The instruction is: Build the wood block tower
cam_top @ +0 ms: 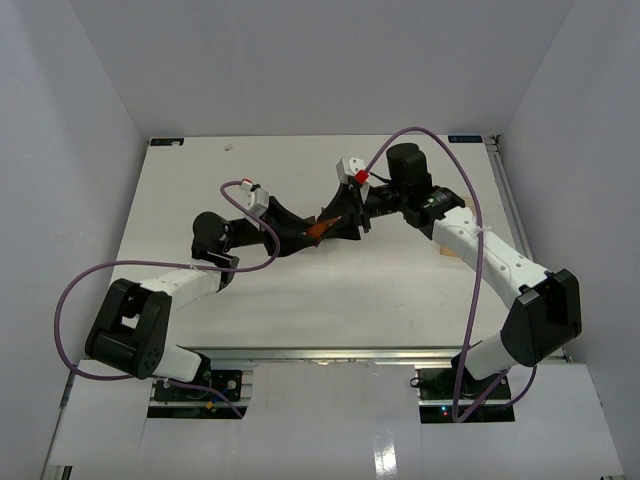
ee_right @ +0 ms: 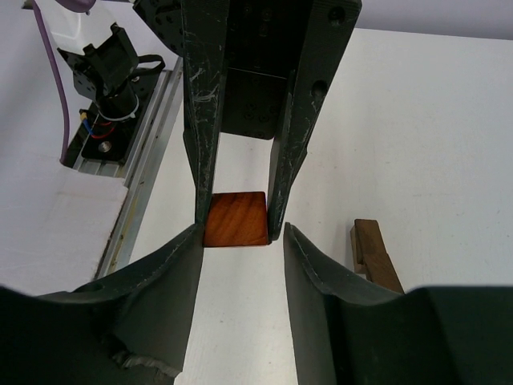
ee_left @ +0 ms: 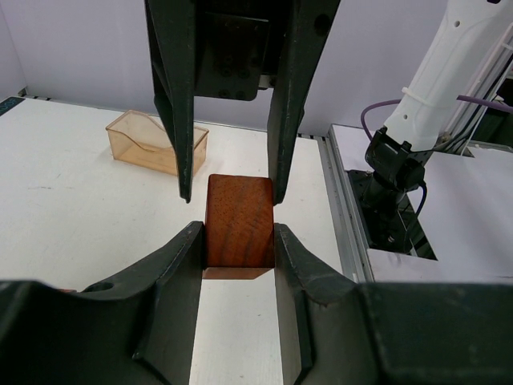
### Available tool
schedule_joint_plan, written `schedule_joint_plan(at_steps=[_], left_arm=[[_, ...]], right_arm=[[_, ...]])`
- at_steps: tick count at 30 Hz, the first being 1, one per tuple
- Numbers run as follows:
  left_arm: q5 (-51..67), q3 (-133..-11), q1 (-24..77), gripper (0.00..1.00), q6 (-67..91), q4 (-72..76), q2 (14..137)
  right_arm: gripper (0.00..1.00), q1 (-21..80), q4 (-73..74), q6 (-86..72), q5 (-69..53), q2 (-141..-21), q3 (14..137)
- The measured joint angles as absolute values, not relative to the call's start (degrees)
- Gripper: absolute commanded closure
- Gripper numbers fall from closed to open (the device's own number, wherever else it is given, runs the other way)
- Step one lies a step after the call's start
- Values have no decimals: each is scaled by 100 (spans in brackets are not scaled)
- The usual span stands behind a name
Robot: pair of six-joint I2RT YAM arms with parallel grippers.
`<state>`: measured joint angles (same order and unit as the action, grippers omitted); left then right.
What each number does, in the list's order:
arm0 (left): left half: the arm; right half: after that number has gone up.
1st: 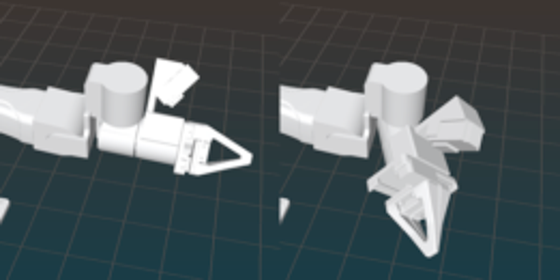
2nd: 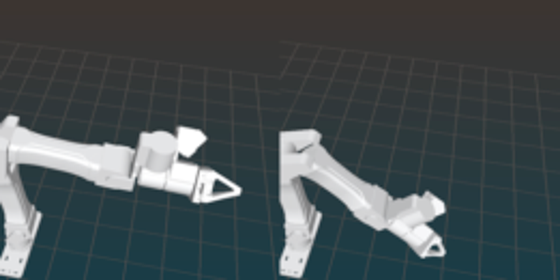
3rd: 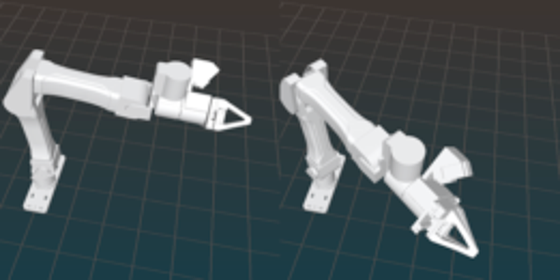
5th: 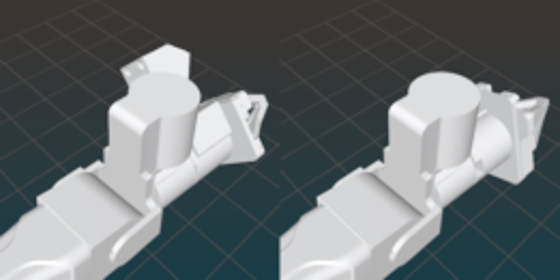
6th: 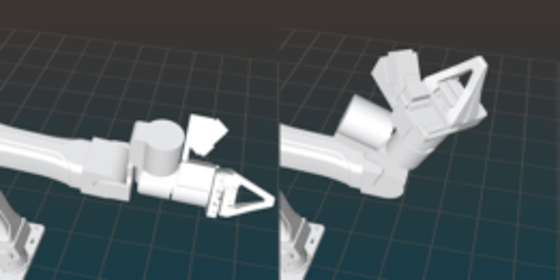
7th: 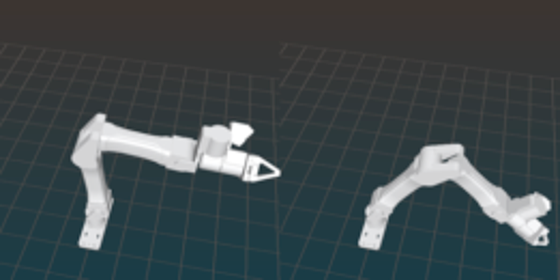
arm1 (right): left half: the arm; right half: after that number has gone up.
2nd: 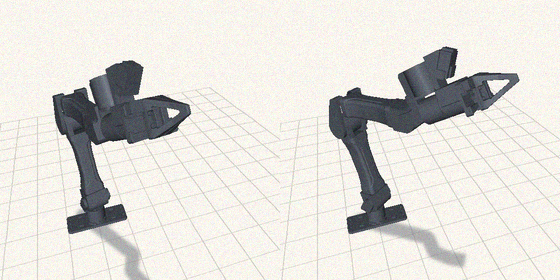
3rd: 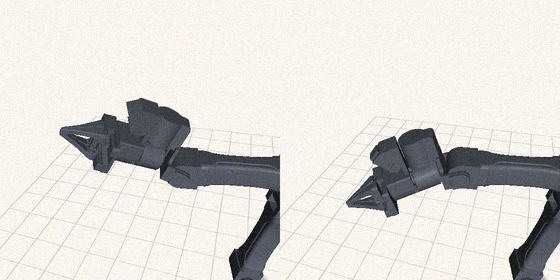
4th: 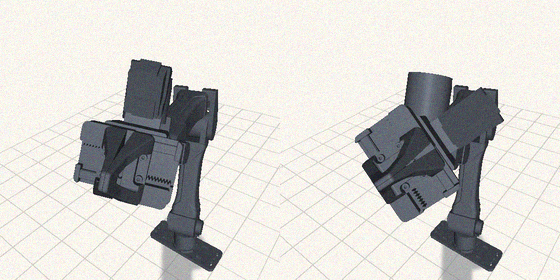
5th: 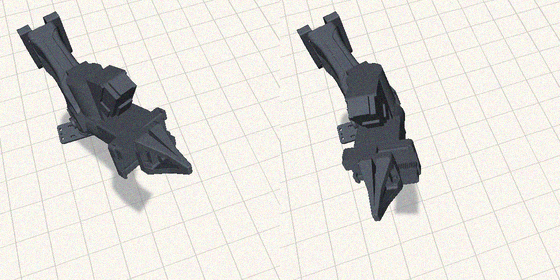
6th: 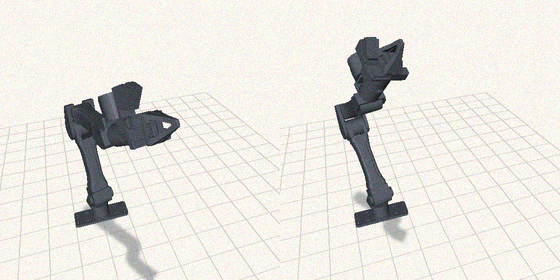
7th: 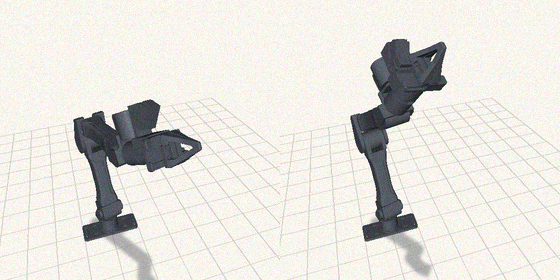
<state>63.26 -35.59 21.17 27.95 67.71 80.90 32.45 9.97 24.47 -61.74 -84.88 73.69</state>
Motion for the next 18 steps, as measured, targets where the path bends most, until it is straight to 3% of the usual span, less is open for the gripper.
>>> schedule_joint_plan(at_steps=[4,7,9,12,18], left_arm=[[6324,-3562,2112,82,2812,6757,8093],[6321,-3562,2112,53,2821,6721,8093],[6268,-3562,2113,25,2763,6596,8071],[6112,-3563,2112,4,2587,6201,7869],[5746,-3825,2049,2,1950,4857,7063]], right_arm=[[71,3262,1020,2445,-6195,-8490,7371],[75,3263,1029,2448,-6206,-8509,7373],[78,3262,1069,2481,-6208,-8548,7403],[80,3264,1177,2581,-6197,-8666,7519],[83,3228,1507,2832,-6116,-8899,7840]])
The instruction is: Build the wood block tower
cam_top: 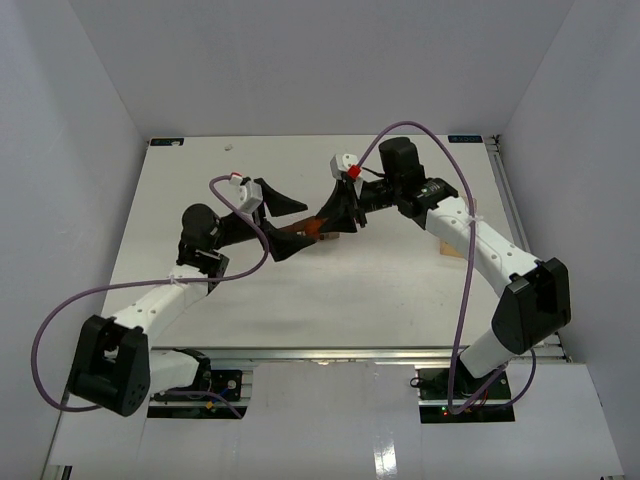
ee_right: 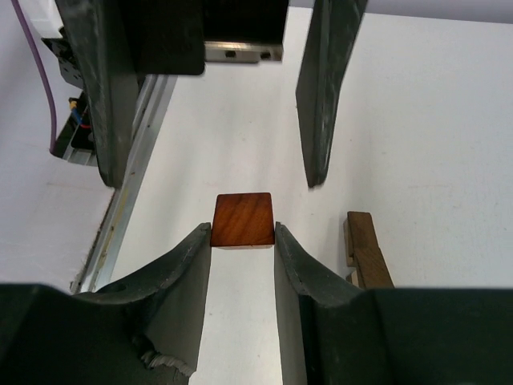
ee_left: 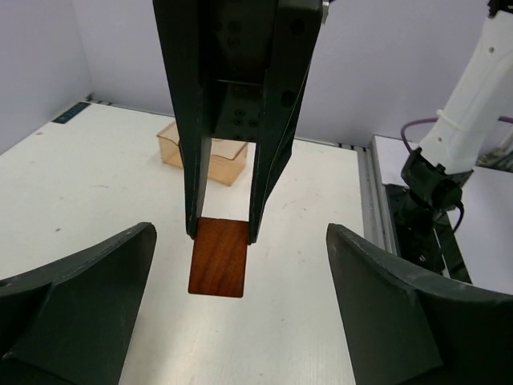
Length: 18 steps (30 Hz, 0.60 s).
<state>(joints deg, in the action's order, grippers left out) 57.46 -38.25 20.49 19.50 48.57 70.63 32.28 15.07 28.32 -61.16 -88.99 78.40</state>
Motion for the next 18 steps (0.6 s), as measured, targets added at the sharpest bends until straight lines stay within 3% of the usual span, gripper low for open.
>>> schedule_joint_plan(at_steps=[12,18], left_arm=[[3989,-3919,1846,2,632,1617,4965],[3299,-3628,1846,2,359,694,4266]], right_arm=[[86,3190,2455,3759,-5448,-9775,9082],[87,3190,2955,4193,-4949,-10374,9593]])
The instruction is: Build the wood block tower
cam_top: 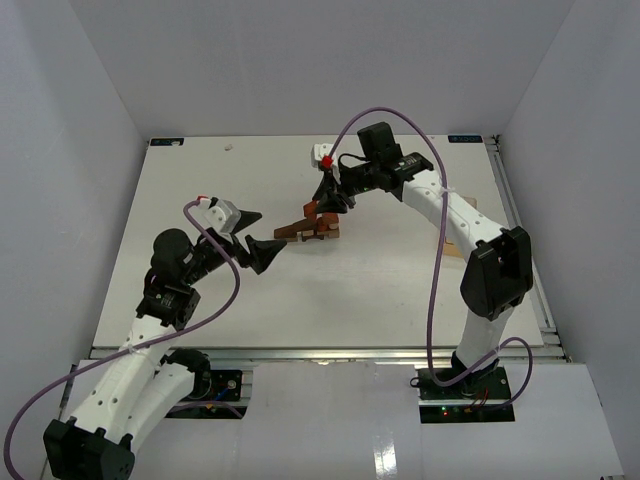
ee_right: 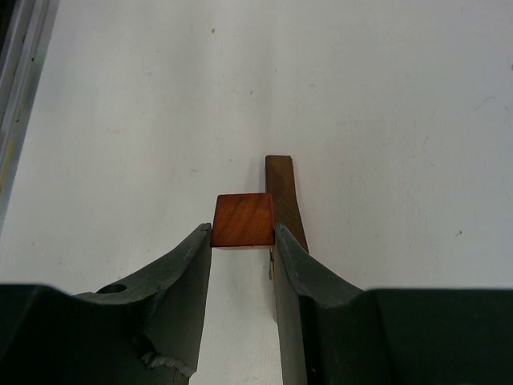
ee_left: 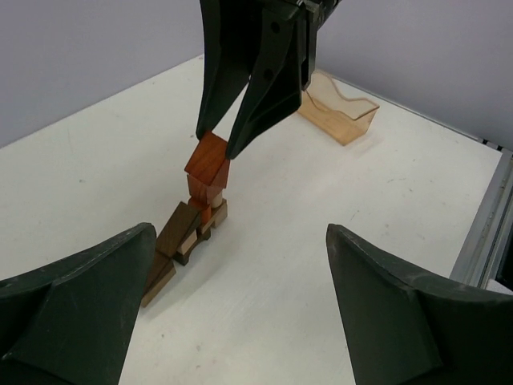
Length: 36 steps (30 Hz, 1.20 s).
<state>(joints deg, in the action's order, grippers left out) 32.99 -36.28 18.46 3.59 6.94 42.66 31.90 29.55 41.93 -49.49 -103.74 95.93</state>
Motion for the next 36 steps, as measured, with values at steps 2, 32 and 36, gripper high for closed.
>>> schedule_joint_plan(at_steps=[2,32,36], left_arm=[[3145,-3504,1844,2,289,497,4129],[2449,-3439,1846,2,80,-259,4069],[2447,-3439,1846,2,67,-259,4067]], right_arm=[[87,3190,3045,4278,-4812,-10526,9706],[87,3200,3784,4849,-4197,-11570,10800],[87,3201,3799,4849,-4168,-11589,10823]])
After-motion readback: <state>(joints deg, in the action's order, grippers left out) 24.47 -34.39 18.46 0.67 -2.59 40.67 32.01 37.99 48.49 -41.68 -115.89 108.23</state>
